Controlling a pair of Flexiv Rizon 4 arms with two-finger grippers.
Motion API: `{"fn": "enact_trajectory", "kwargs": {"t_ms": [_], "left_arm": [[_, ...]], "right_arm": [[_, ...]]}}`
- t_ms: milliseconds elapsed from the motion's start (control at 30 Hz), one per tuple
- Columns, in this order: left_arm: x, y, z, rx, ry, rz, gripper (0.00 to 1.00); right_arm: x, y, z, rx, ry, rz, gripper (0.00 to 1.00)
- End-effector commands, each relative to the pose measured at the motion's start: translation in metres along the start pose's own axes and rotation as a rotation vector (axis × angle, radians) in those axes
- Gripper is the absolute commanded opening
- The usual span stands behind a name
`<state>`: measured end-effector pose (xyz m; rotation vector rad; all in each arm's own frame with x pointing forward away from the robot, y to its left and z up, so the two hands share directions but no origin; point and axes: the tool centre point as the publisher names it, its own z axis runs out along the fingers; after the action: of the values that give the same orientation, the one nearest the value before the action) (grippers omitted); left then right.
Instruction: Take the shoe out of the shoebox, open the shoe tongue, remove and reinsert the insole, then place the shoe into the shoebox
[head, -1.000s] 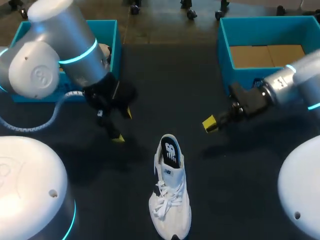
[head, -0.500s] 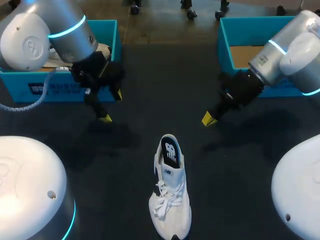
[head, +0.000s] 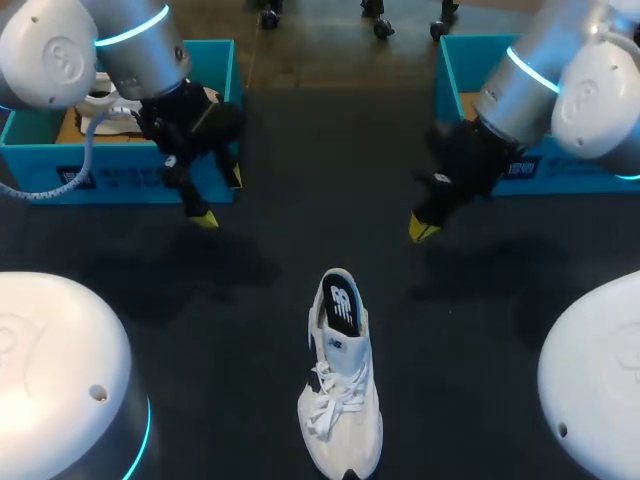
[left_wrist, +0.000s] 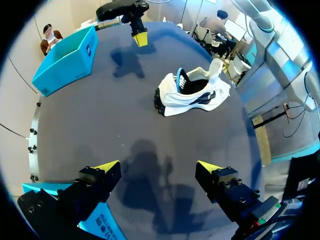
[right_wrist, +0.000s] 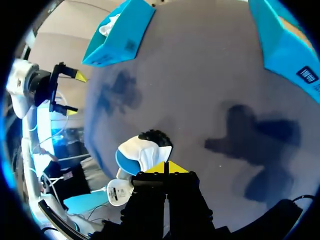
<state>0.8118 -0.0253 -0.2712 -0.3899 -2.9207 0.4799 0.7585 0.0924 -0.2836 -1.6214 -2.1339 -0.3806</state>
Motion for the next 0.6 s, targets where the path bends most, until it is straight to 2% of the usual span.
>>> {"fn": "enact_trajectory", "kwargs": {"t_ms": [33,400,500,600], "left_arm": [[0.0,0.0,0.0,-0.002,0.0,0.001,1.0],[0.0,0.0,0.0,-0.002,0.0,0.001,1.0],[-0.016,0.006,-0.009,-0.044,-0.012,0.104,1.0],[-0.029,0.02,-0.019,-0.059,0.011,0.208,1.0]], "right_arm": [[0.017,-0.009,-0.01,-0.027,-0.209,0.02,0.0],[0.017,-0.009,-0.01,-0.027,-0.209,0.02,0.0],[0.017,-0.009,-0.01,-0.027,-0.209,0.02,0.0],[0.034,-0.008,0.004,-0.047,-0.23,0.051,0.0]]}}
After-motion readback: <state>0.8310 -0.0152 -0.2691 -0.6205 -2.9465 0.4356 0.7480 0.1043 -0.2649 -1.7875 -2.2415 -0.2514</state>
